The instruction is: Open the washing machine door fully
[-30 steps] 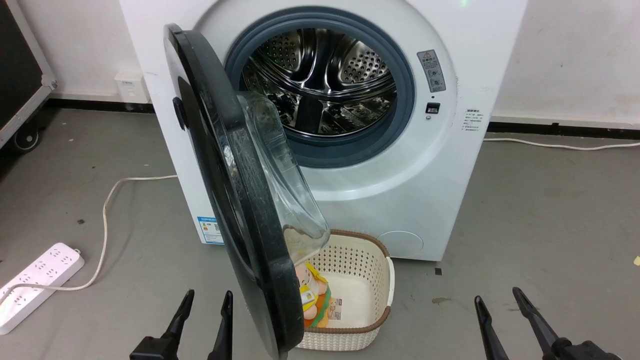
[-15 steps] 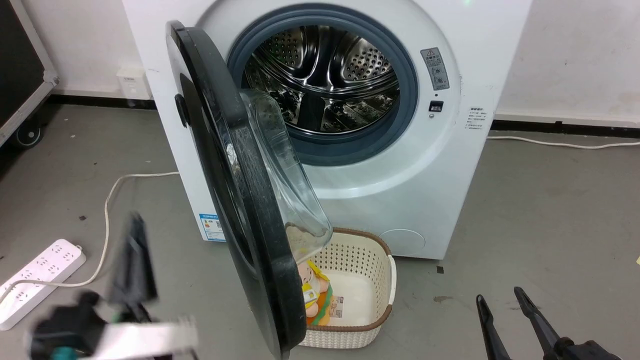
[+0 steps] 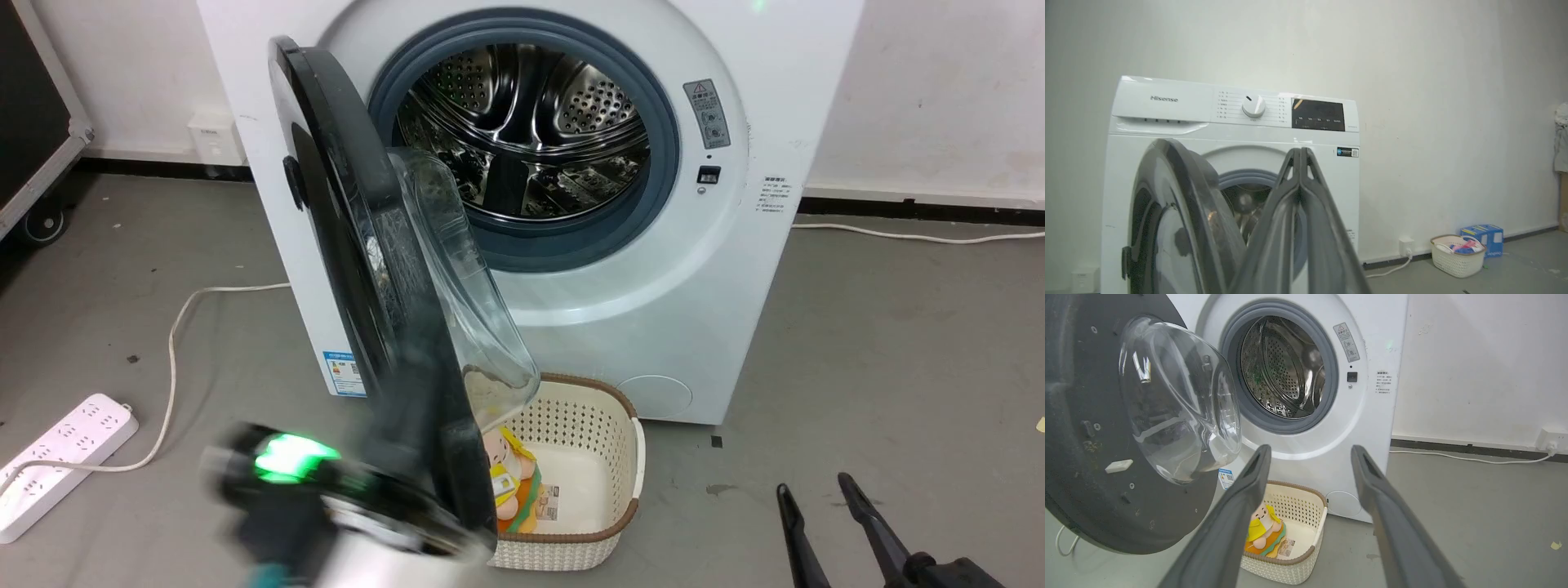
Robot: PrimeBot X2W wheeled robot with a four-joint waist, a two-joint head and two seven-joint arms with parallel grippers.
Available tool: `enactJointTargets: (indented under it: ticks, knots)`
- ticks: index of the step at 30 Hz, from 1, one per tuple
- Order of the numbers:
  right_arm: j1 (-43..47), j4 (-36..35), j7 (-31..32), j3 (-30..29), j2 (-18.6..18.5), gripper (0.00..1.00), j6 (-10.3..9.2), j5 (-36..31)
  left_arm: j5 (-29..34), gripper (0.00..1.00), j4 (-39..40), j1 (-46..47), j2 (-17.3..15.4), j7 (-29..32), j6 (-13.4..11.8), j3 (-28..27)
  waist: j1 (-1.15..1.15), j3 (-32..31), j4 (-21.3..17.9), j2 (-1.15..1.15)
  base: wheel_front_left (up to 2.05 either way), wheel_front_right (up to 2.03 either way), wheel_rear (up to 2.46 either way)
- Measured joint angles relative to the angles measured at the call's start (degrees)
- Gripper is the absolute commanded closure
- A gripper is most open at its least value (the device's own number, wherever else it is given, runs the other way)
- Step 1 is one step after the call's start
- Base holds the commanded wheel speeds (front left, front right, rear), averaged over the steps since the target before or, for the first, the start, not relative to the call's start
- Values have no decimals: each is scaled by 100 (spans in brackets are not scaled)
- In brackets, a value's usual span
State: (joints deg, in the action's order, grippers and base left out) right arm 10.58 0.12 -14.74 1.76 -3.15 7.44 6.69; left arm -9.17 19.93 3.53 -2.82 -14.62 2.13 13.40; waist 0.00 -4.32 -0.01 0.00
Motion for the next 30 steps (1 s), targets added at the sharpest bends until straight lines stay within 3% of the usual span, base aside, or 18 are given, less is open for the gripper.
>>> enactJointTargets:
  ticks: [7, 9, 13, 22, 30]
  knots:
    - [-1, 62, 0, 0, 1, 0, 0, 55, -277, 100, -1125, -243, 8, 208, 82, 1089, 0, 23, -36, 0, 0, 0, 0]
    - [-1, 91, 0, 4, 2, 0, 0, 124, -411, 100, -1763, -244, 12, 470, -51, 1201, 0, 32, -37, 0, 0, 0, 0]
    - [-1, 110, 0, -3, 2, 0, 0, 147, -569, 100, -2437, -241, -13, 654, -270, 1020, 0, 50, -3, 0, 0, 0, 0]
    - [10, 142, 0, -18, 2, 0, 0, 192, -603, 100, -2783, -230, -105, 564, -332, 888, 0, 56, 303, 0, 0, 0, 0]
    - [26, 160, 0, 5, 5, 0, 0, 258, -709, 100, -2717, -245, -389, 545, -601, 487, 0, 61, 1052, 0, 0, 0, 0]
